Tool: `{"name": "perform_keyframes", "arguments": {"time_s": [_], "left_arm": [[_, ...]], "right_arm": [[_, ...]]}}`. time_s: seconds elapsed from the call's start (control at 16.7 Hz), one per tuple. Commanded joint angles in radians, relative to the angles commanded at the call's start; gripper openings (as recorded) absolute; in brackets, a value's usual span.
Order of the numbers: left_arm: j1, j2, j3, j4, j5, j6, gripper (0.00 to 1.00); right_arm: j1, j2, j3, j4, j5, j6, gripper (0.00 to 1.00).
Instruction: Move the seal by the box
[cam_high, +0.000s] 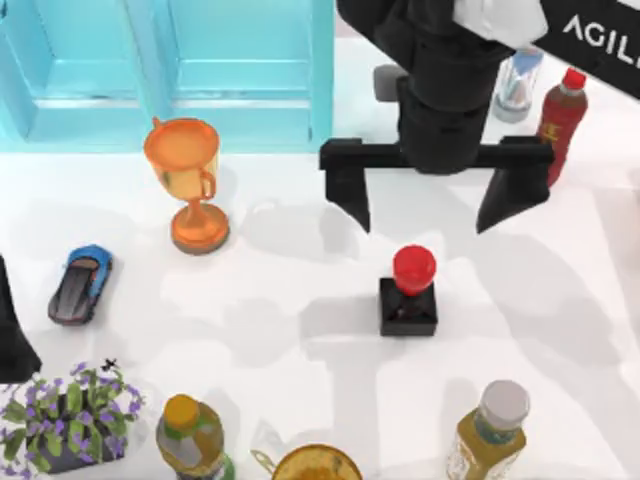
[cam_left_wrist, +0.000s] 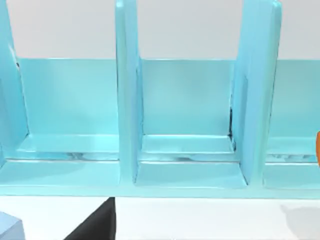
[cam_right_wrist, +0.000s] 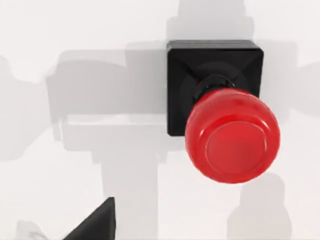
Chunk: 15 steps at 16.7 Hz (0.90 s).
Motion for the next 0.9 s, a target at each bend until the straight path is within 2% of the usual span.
{"name": "perform_keyframes", "arguments": {"time_s": [0.36, 0.9], "left_arm": [[0.000, 0.000, 0.000, 0.000, 0.000, 0.000, 1.00], [0.000, 0.000, 0.000, 0.000, 0.000, 0.000, 1.00]], "right_arm": [[-0.003, -0.001, -0.015, 0.015, 0.000, -0.003, 1.00], [0.001, 0.025, -0.261, 0.286, 0.000, 0.001, 1.00]]}}
